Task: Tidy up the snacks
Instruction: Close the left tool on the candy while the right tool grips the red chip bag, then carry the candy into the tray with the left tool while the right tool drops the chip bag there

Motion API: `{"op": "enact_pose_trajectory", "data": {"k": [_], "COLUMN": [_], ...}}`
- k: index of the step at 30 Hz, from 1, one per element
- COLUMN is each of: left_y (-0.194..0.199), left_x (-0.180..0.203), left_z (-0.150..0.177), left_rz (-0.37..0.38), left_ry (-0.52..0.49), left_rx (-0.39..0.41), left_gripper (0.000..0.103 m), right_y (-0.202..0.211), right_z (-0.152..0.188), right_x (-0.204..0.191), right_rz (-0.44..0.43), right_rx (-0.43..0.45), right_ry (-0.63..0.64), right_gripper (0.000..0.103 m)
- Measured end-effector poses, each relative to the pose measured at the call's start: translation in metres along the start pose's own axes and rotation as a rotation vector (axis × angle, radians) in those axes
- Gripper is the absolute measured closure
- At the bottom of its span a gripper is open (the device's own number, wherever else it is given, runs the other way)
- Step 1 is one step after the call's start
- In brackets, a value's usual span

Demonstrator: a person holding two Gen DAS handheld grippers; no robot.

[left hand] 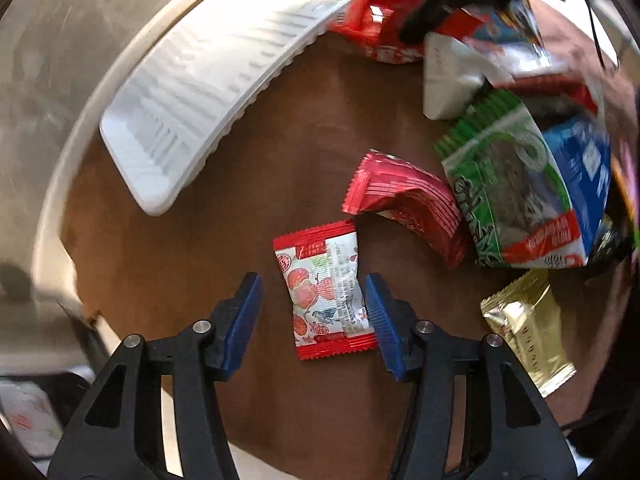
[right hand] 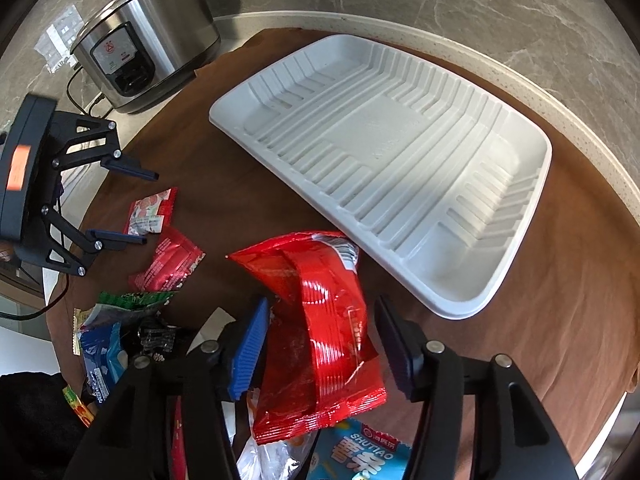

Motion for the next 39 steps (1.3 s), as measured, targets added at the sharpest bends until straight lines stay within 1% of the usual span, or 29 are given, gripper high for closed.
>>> {"op": "enact_pose_trajectory", "data": {"k": [2,4,5,8,10,11,12,13,15,17,22,25,29,31,35,39], "left_y": [-0.001,-0.002,-0.003,-0.003,-0.005,-0.006,-0.006,-0.006,-0.007,-0.006,-0.002,-0.002,0.008,0.016,0.037,0.054], "left_x": [-0.006,-0.008,-0.009,-0.009,-0.01,-0.011,-0.012,-0.011,-0.013,-0.012,-0.008,-0.004,-0.003,-0.008,-0.018,-0.037], "left_z": [0.002,0.002,0.001,-0.001,-0.003,-0.003,-0.005,-0.006,-0.007,-0.009,-0.008,-0.001,0.005,0.004,-0.007,-0.03], "left_rz": [0.053,0.088,0.096,0.125,0.149,0.157,0.17,0.19,0.18,0.179,0.19,0.198,0.202,0.207,0.215,0.209], "left_ry": [0.059,0.091,0.099,0.121,0.141,0.151,0.161,0.169,0.174,0.181,0.238,0.27,0.307,0.334,0.369,0.396], "left_rx": [0.001,0.008,0.011,0.023,0.027,0.03,0.036,0.042,0.042,0.036,0.032,0.041,0.062,0.086,0.135,0.2], "left_gripper": [0.051,0.051,0.051,0.051,0.052,0.053,0.06,0.064,0.068,0.071,0.073,0.073,0.073,0.073,0.073,0.073], "right_y": [-0.001,-0.002,-0.003,-0.004,-0.006,-0.006,-0.007,-0.006,-0.004,-0.003,0.003,0.01,0.022,0.027,0.047,0.065], "right_z": [0.0,0.0,-0.002,-0.002,-0.002,-0.001,-0.002,-0.002,-0.002,-0.002,-0.002,-0.002,-0.004,-0.007,-0.019,-0.039], "right_x": [-0.001,-0.003,-0.005,-0.008,-0.007,-0.006,-0.006,-0.007,-0.007,-0.006,-0.003,-0.001,0.001,0.002,0.006,0.015], "right_rz": [-0.001,-0.002,-0.01,-0.003,-0.003,0.004,0.004,-0.002,-0.002,-0.013,-0.074,-0.14,-0.199,-0.232,-0.33,-0.368], "right_rx": [-0.007,-0.013,-0.002,-0.007,-0.01,-0.009,-0.007,-0.002,0.006,0.012,0.023,0.045,0.071,0.085,0.132,0.197], "right_ry": [0.004,0.012,0.032,0.052,0.051,0.049,0.048,0.047,0.05,0.039,-0.016,-0.079,-0.136,-0.163,-0.243,-0.302], "right_gripper": [0.04,0.04,0.04,0.04,0.044,0.049,0.051,0.053,0.059,0.062,0.063,0.063,0.063,0.063,0.063,0.063]}}
Point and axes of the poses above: each gripper's, at about its wrist camera, not at the fingertips, and y roughly against the way its jaws point, x to its right, z to its underside, the point moved 10 cm from there along -y, roughly the way its jaws point, and after that the axes turned 1 degree about -x, right-handed, at the moved point
